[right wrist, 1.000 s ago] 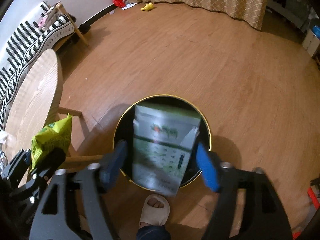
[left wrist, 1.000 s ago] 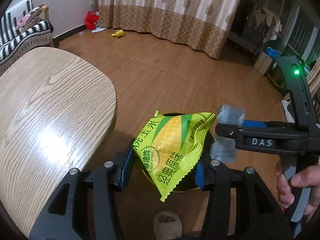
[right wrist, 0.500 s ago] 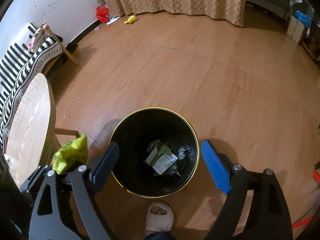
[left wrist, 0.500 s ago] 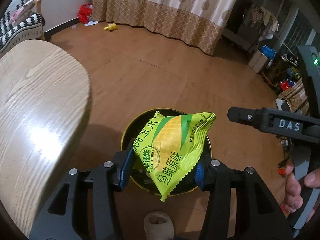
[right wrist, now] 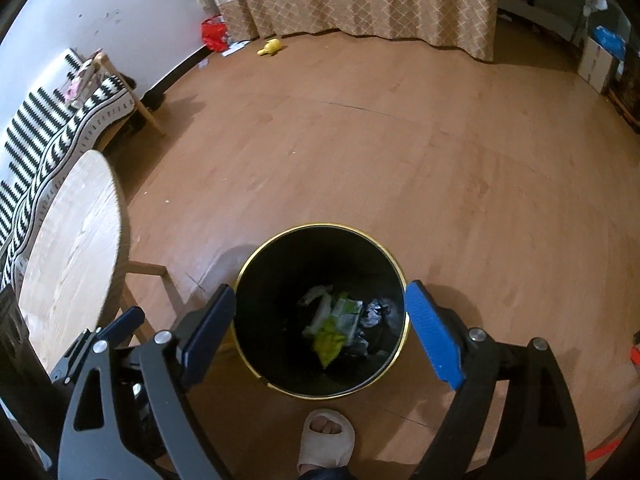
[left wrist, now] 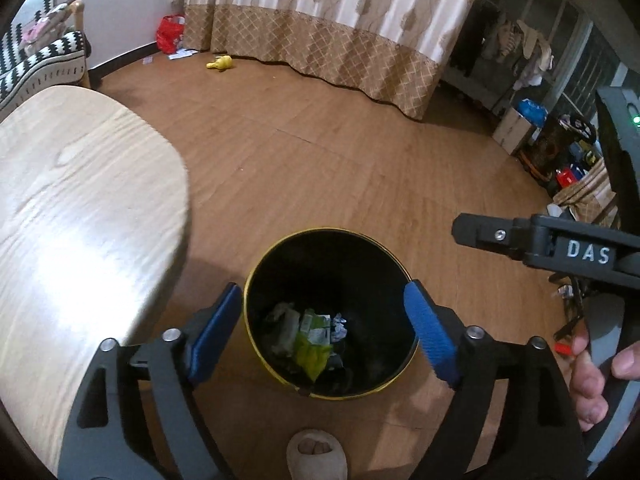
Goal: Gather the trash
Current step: 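Swing both open tools back toward the table, then grasp the white tissue with the left tool while the right tool grasps the blue-printed wrapper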
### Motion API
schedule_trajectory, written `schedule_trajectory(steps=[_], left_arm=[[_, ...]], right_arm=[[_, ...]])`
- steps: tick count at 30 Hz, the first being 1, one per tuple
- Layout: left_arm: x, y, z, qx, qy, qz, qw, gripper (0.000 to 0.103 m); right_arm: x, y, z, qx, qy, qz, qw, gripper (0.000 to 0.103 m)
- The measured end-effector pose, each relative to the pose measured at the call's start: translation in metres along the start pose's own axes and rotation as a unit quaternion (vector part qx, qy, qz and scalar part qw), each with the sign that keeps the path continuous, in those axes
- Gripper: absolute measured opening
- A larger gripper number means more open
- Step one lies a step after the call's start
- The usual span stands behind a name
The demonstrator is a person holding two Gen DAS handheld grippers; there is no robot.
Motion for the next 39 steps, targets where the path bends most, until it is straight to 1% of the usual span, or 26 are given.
schedule_trajectory(steps=[3, 5, 7, 9, 10, 11, 12, 13, 15, 17, 18, 20, 21, 22, 24, 26, 28, 32, 35, 39], left_arm=[[-0.029, -0.013, 0.002, 0.002, 0.010, -0.017, 0.9998, 0.091], [-0.052, -0.026, 0.005, 0.005, 0.020, -0.030, 0.9993, 0.092], [-0.081, -0.044, 0.009, 0.006, 0.032, -0.056, 0.9979, 0.093], [-0.111, -0.065, 0.014, 0.003, 0.045, -0.084, 0.9955, 0.093], [-0.129, -0.078, 0.018, 0.000, 0.053, -0.100, 0.9936, 0.093], [-0.146, -0.094, 0.023, -0.007, 0.060, -0.116, 0.9914, 0.093], [-0.162, -0.111, 0.028, -0.018, 0.062, -0.137, 0.9885, 0.093], [-0.173, -0.124, 0.032, -0.027, 0.062, -0.149, 0.9865, 0.093], [-0.201, -0.155, 0.045, -0.051, 0.064, -0.178, 0.9807, 0.093], [-0.236, -0.193, 0.065, -0.078, 0.069, -0.219, 0.9702, 0.093], [-0.248, -0.204, 0.073, -0.087, 0.069, -0.232, 0.9664, 0.093], [-0.280, -0.235, 0.095, -0.111, 0.067, -0.268, 0.9547, 0.093], [-0.291, -0.244, 0.101, -0.119, 0.068, -0.279, 0.9507, 0.093], [-0.309, -0.260, 0.116, -0.130, 0.066, -0.299, 0.9431, 0.093], [-0.329, -0.278, 0.131, -0.141, 0.063, -0.322, 0.9339, 0.093], [-0.351, -0.299, 0.156, -0.158, 0.057, -0.344, 0.9237, 0.093], [-0.362, -0.315, 0.176, -0.176, 0.049, -0.355, 0.9167, 0.093], [-0.373, -0.334, 0.213, -0.202, 0.031, -0.364, 0.9088, 0.093], [-0.366, -0.339, 0.232, -0.209, 0.018, -0.356, 0.9107, 0.093], [-0.355, -0.349, 0.236, -0.219, 0.017, -0.347, 0.9119, 0.093]], right_arm=[[-0.008, -0.022, -0.001, -0.013, 0.008, -0.013, 1.000, 0.084], [-0.017, -0.048, 0.001, -0.034, 0.014, -0.031, 0.999, 0.084], [-0.024, -0.072, 0.003, -0.056, 0.018, -0.043, 0.997, 0.084], [-0.033, -0.109, 0.009, -0.083, 0.021, -0.061, 0.994, 0.084], [-0.038, -0.134, 0.014, -0.099, 0.020, -0.075, 0.992, 0.084], [-0.041, -0.149, 0.016, -0.108, 0.020, -0.085, 0.990, 0.084], [-0.044, -0.169, 0.021, -0.121, 0.019, -0.097, 0.988, 0.084], [-0.048, -0.197, 0.028, -0.140, 0.017, -0.111, 0.984, 0.084], [-0.053, -0.235, 0.039, -0.167, 0.016, -0.125, 0.978, 0.084], [-0.059, -0.277, 0.053, -0.199, 0.015, -0.136, 0.970, 0.084], [-0.061, -0.298, 0.062, -0.217, 0.013, -0.144, 0.966, 0.084], [-0.065, -0.333, 0.079, -0.243, 0.008, -0.157, 0.957, 0.084], [-0.067, -0.353, 0.090, -0.258, 0.004, -0.165, 0.952, 0.084], [-0.069, -0.371, 0.100, -0.272, 0.001, -0.171, 0.947, 0.084], [-0.071, -0.399, 0.116, -0.294, -0.003, -0.181, 0.939, 0.084], [-0.072, -0.425, 0.132, -0.313, -0.008, -0.189, 0.931, 0.084], [-0.073, -0.452, 0.152, -0.334, -0.016, -0.197, 0.922, 0.084], [-0.067, -0.485, 0.184, -0.364, -0.033, -0.204, 0.908, 0.084], [-0.058, -0.510, 0.202, -0.383, -0.041, -0.200, 0.901, 0.084], [-0.043, -0.537, 0.217, -0.397, -0.057, -0.199, 0.894, 0.084]])
Point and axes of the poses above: each gripper's, at about its wrist camera, not at the fingertips, and x roughly the way its jaws point, y to its right, z to its underside, the point moved 4 cm from there along x, roughly the way its jaws point, and after that the axes turned 1 degree about -z, right-handed, at the moved point
